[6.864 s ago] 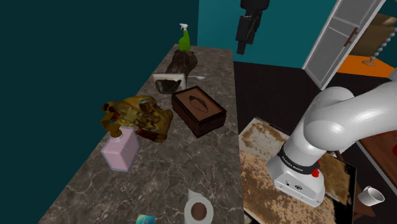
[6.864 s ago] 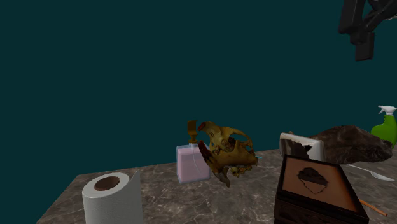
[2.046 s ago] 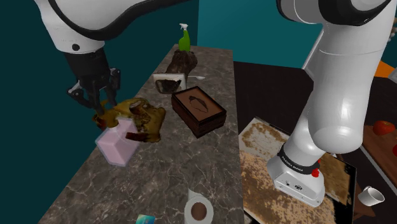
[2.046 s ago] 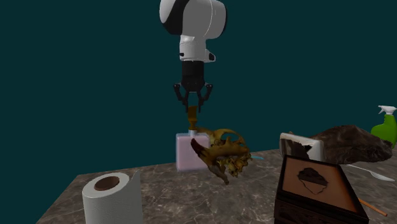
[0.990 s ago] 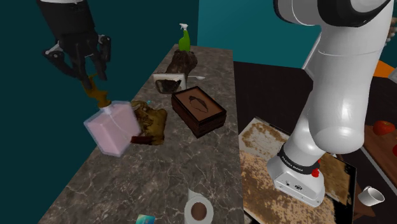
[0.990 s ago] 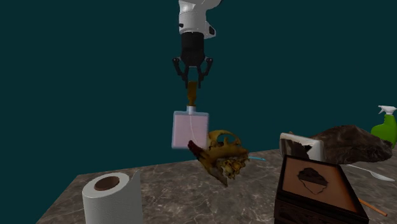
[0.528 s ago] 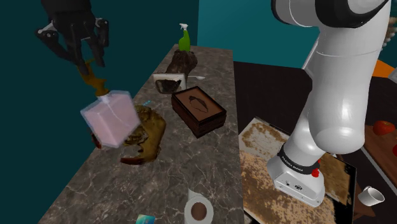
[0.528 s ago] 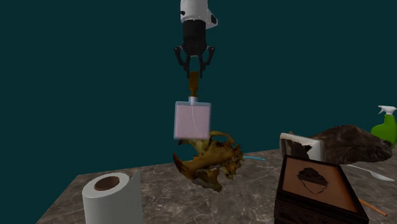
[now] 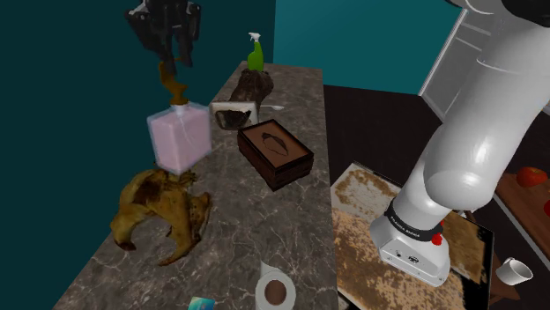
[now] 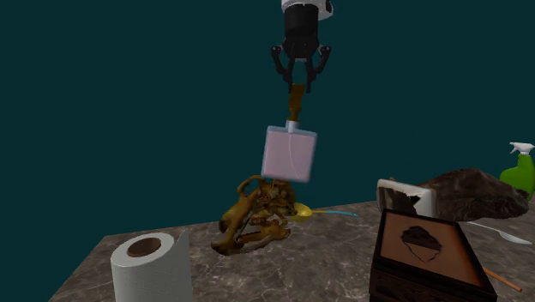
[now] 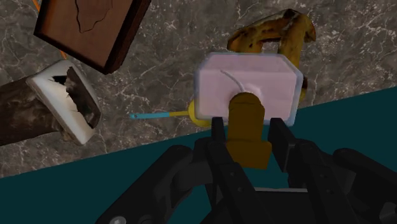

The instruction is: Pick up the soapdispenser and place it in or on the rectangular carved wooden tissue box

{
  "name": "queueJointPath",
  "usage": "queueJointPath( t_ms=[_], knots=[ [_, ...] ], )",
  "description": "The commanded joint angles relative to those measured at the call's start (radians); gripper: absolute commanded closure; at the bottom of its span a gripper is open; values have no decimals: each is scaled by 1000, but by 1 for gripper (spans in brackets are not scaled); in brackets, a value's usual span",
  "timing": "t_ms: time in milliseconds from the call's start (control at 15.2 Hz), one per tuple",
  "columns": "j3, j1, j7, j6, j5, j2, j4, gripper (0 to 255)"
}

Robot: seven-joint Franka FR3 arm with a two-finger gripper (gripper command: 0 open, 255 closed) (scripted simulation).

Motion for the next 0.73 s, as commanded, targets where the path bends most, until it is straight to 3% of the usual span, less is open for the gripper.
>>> queueJointPath(
  t_ms=[0,660],
  knots=[
    [-20,-30,-50,-11,27,-51,-33,255],
    [-167,-146,-309,-78,106,-253,-154,255]
  ],
)
